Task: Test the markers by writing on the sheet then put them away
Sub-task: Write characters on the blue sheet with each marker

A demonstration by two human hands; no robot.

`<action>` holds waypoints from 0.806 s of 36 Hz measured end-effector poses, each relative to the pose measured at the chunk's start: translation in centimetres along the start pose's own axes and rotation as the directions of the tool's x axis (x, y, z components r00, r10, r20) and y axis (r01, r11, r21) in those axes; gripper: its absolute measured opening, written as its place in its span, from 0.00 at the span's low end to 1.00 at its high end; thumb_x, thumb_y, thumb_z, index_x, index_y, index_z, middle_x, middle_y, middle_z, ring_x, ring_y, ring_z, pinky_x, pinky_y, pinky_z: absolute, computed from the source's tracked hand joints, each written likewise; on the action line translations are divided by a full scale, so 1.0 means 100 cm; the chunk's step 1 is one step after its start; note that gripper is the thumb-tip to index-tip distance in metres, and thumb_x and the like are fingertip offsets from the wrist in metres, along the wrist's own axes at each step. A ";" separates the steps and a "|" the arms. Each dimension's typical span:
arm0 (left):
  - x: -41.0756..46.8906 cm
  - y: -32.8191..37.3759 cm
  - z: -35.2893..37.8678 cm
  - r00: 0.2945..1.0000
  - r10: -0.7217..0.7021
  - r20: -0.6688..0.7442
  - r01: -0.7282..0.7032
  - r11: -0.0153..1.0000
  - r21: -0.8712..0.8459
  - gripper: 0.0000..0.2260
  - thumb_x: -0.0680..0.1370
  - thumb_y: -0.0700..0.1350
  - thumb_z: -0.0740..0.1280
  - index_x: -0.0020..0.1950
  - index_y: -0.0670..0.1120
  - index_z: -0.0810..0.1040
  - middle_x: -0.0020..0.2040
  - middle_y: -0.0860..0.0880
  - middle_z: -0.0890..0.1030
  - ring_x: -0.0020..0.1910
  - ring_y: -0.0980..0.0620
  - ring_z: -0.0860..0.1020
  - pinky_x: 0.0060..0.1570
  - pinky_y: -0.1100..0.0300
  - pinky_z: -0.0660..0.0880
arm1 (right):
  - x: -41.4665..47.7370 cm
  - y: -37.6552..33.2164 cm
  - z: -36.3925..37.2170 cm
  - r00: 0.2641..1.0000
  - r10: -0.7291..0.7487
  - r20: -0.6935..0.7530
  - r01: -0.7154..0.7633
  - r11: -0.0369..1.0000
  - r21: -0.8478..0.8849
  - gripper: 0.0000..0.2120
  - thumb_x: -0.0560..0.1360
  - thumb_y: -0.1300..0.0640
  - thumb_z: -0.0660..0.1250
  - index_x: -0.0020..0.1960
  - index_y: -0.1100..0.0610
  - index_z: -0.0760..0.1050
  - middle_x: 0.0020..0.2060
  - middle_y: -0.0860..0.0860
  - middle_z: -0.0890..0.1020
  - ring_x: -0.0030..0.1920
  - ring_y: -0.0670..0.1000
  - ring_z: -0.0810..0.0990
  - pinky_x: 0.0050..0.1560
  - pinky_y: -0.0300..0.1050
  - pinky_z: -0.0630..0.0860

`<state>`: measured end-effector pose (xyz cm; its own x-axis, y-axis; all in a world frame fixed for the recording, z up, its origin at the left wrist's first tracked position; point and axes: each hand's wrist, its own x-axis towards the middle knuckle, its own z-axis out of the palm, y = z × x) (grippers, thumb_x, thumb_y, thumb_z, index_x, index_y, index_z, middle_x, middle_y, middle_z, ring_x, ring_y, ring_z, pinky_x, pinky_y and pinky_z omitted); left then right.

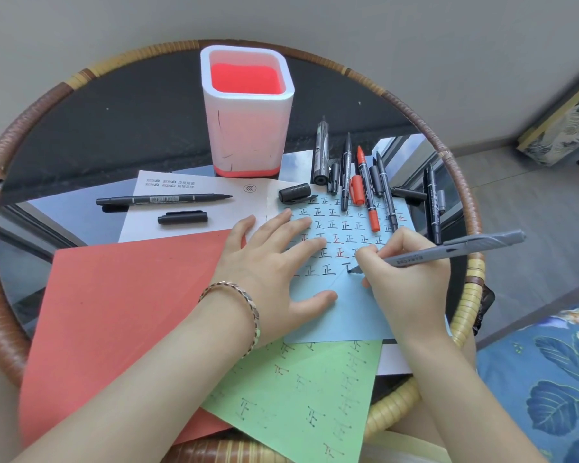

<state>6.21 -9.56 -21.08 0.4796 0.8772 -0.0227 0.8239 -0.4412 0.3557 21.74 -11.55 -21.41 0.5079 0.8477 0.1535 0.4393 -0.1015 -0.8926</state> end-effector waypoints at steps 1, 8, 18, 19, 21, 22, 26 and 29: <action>0.000 0.000 0.000 1.000 0.001 -0.001 -0.001 1.000 0.000 0.36 0.62 0.70 0.42 0.69 0.64 0.59 0.74 0.62 0.54 0.73 0.61 0.46 0.67 0.56 0.36 | 0.000 0.000 0.000 1.000 -0.004 -0.004 0.004 1.000 0.000 0.12 0.62 0.62 0.66 0.27 0.60 0.63 0.21 0.59 0.69 0.30 0.67 0.76 0.30 0.49 0.70; 0.000 0.000 0.000 1.000 0.002 -0.006 -0.002 1.000 -0.004 0.35 0.63 0.70 0.43 0.68 0.63 0.60 0.73 0.61 0.56 0.73 0.60 0.47 0.67 0.57 0.37 | 0.000 0.002 0.000 0.999 -0.033 -0.031 0.033 0.999 -0.013 0.12 0.64 0.65 0.66 0.27 0.63 0.63 0.24 0.67 0.73 0.30 0.67 0.76 0.32 0.46 0.69; 0.000 0.000 0.000 1.000 0.001 -0.007 0.000 1.000 0.004 0.35 0.62 0.70 0.43 0.69 0.64 0.59 0.74 0.62 0.55 0.73 0.61 0.47 0.68 0.56 0.37 | -0.001 0.000 0.000 1.000 -0.002 0.000 0.002 0.999 0.034 0.14 0.66 0.67 0.67 0.27 0.62 0.63 0.19 0.54 0.72 0.25 0.55 0.78 0.31 0.40 0.68; 0.000 0.000 0.001 1.000 0.000 -0.007 0.000 1.000 0.003 0.35 0.62 0.70 0.43 0.68 0.64 0.59 0.74 0.62 0.55 0.73 0.60 0.47 0.68 0.56 0.37 | 0.000 0.001 0.000 1.000 -0.001 0.001 0.001 0.999 0.033 0.15 0.66 0.67 0.67 0.26 0.60 0.63 0.18 0.50 0.71 0.27 0.58 0.79 0.31 0.40 0.68; 0.000 0.000 0.001 1.000 0.000 -0.009 0.000 1.000 -0.004 0.35 0.62 0.70 0.43 0.68 0.63 0.60 0.73 0.61 0.56 0.73 0.60 0.48 0.68 0.56 0.37 | 0.000 0.002 0.001 1.000 0.000 0.002 0.000 0.999 0.038 0.16 0.65 0.66 0.67 0.25 0.58 0.63 0.17 0.48 0.70 0.29 0.61 0.79 0.31 0.41 0.69; 0.000 0.000 0.000 1.000 -0.001 -0.011 0.001 1.000 -0.011 0.35 0.63 0.70 0.44 0.68 0.63 0.61 0.73 0.61 0.56 0.73 0.60 0.48 0.68 0.56 0.38 | 0.000 0.003 0.001 1.000 -0.001 0.000 0.001 0.999 0.038 0.16 0.65 0.66 0.67 0.25 0.57 0.63 0.17 0.47 0.70 0.29 0.62 0.79 0.32 0.41 0.69; 0.000 0.000 0.000 1.000 0.001 -0.010 -0.001 1.000 0.000 0.36 0.62 0.70 0.43 0.69 0.63 0.60 0.73 0.61 0.56 0.73 0.61 0.47 0.68 0.56 0.37 | 0.000 0.003 0.002 1.000 -0.025 0.000 0.025 0.999 0.024 0.14 0.62 0.62 0.66 0.25 0.58 0.62 0.18 0.51 0.70 0.30 0.65 0.77 0.32 0.44 0.69; 0.000 0.000 0.001 1.000 -0.001 -0.012 0.001 1.000 -0.004 0.35 0.62 0.70 0.43 0.68 0.63 0.60 0.73 0.61 0.56 0.73 0.61 0.48 0.68 0.56 0.37 | -0.001 0.000 0.000 0.999 -0.032 -0.005 0.032 0.999 0.033 0.13 0.63 0.66 0.66 0.26 0.63 0.63 0.20 0.61 0.72 0.26 0.63 0.73 0.30 0.42 0.68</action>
<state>6.22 -9.58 -21.15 0.4754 0.8797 -0.0119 0.8230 -0.4399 0.3593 21.71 -11.66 -21.43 0.4976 0.8477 0.1838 0.4301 -0.0571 -0.9010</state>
